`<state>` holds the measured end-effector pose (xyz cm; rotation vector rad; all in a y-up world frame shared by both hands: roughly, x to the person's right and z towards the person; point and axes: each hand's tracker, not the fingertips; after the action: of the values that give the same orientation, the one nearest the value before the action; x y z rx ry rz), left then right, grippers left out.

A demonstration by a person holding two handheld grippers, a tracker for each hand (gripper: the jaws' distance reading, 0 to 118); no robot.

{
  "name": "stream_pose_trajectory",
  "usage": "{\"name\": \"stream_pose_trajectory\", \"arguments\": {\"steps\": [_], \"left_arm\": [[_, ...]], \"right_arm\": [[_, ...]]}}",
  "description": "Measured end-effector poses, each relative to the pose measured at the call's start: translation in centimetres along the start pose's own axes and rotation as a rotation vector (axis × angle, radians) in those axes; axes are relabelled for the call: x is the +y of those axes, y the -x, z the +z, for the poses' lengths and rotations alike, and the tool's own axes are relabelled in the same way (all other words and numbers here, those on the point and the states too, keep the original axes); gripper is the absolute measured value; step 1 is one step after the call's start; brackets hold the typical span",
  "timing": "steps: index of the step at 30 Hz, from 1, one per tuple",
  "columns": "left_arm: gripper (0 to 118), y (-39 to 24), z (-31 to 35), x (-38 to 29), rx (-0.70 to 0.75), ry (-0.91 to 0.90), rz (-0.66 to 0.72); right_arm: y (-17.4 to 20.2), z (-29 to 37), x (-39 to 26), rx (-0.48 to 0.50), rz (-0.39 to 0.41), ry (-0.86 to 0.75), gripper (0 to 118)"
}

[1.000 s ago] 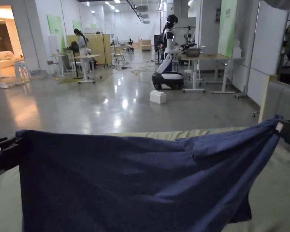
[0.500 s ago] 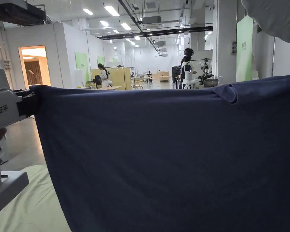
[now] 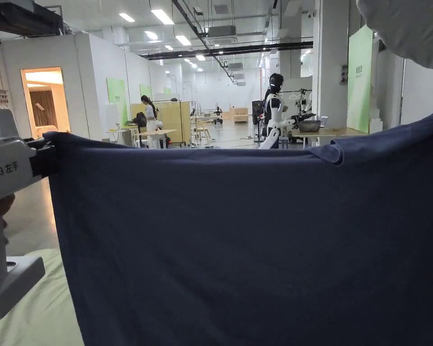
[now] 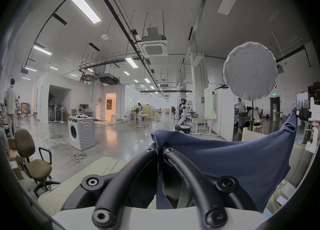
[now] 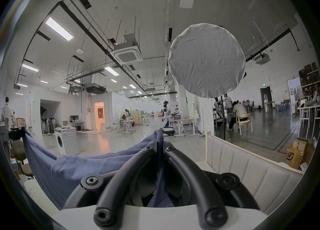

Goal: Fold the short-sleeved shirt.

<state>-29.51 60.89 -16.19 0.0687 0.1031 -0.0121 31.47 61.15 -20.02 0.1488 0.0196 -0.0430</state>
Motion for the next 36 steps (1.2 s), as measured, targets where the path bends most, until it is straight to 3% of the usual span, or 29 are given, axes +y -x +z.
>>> {"name": "stream_pose_trajectory", "arguments": {"steps": [10,15,24,28,36], "left_arm": [[4,-0.6,-6.9,-0.5,0.021,0.027,0.034],[4,-1.1,-10.2,-0.7,0.036,0.033,0.039],[4,-2.4,-16.4,-2.0,0.069,0.064,0.025],[4,-3.3,-20.2,-4.7,0.138,0.121,-0.030],[4,-3.3,-22.4,-7.1,0.123,0.148,0.049]], "right_arm": [[1.7,-6.7,-0.4,-0.047,0.077,-0.024,5],[2.0,-10.7,-0.6,-0.064,0.051,-0.013,5],[4.1,-17.2,-1.8,-0.097,0.092,0.032,5],[4.3,-19.4,-3.6,-0.093,0.022,0.033,5],[5.5,-22.8,-5.5,-0.129,0.082,0.067,5]]}}
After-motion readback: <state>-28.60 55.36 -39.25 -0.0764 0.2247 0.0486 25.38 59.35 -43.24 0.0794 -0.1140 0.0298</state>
